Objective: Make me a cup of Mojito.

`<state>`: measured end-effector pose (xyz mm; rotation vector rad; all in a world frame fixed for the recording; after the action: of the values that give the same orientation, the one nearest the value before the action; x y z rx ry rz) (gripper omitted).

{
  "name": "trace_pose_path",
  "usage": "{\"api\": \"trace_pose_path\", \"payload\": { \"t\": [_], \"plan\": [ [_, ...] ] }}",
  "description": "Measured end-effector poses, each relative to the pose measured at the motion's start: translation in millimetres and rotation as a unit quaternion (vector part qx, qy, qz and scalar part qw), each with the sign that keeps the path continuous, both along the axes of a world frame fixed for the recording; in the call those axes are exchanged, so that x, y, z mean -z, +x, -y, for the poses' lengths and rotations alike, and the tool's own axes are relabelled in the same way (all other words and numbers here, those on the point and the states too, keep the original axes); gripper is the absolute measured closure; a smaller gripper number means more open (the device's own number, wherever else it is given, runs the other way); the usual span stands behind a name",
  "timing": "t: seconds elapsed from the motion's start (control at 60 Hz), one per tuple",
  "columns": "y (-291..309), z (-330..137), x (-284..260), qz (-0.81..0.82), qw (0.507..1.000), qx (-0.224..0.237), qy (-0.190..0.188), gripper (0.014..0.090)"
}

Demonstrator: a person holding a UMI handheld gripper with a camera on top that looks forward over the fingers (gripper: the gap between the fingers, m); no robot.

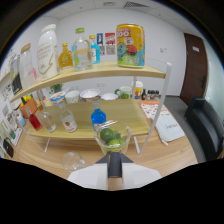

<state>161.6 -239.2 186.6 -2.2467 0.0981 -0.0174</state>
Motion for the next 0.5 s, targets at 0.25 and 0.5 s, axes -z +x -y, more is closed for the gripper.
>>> {"api": "trace_pose_path", "payload": {
  "t": [0.25,0.5],
  "plan": [
    [-39,14,19,0.048,0.999,-0.009,0.011,0.0887],
    [-38,-3,-12,0.274,0.954,-0.066,0.101,0.0886]
  ]
}}
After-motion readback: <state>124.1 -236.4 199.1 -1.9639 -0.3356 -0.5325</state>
